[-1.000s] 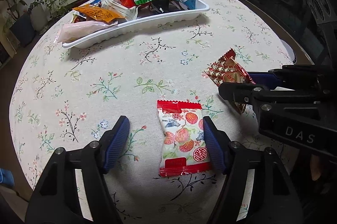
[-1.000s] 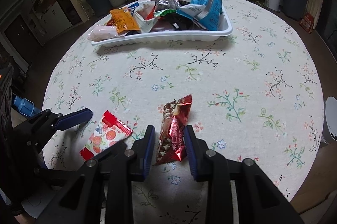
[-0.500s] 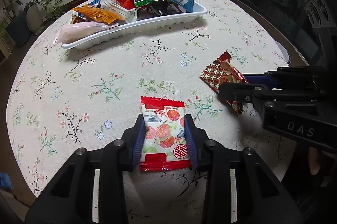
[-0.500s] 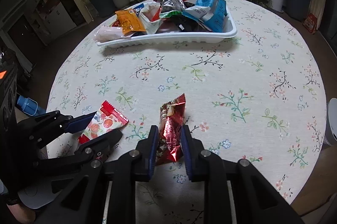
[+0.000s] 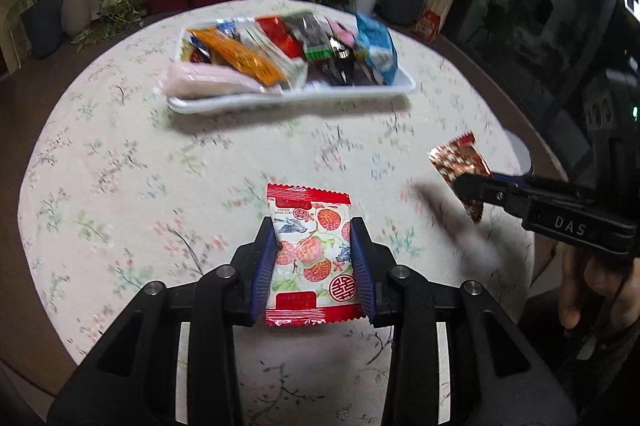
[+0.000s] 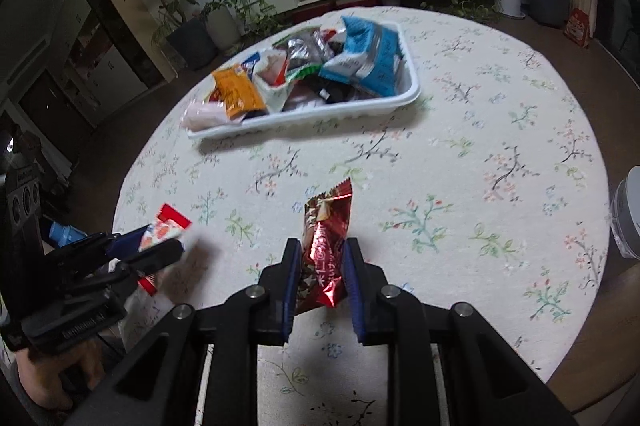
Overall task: Organize snacks
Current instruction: 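Lower both held packs into the white tray and open both tools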
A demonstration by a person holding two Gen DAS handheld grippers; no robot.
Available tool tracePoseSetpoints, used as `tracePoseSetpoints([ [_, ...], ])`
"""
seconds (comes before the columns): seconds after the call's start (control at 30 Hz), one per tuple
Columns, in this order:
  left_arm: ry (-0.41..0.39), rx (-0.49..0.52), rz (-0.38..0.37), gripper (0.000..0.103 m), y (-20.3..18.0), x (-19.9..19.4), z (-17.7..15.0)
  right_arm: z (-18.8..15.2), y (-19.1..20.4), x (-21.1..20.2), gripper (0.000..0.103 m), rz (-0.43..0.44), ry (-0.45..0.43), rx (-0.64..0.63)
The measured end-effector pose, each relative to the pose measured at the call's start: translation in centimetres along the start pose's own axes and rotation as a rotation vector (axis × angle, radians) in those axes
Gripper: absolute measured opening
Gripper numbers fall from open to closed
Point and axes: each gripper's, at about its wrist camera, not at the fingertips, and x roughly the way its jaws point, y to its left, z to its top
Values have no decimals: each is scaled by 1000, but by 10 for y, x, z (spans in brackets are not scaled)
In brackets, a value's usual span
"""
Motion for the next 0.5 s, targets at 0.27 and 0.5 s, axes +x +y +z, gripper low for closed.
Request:
tracePoseSetpoints([
  [0.27,-134,-36,-38,34,30,-41,78,50,-3,-40,24,13,-104,13],
  [0.5,-175,-60,-47,34,52,-29,163,140,38,-57,24,16,-201,-97],
])
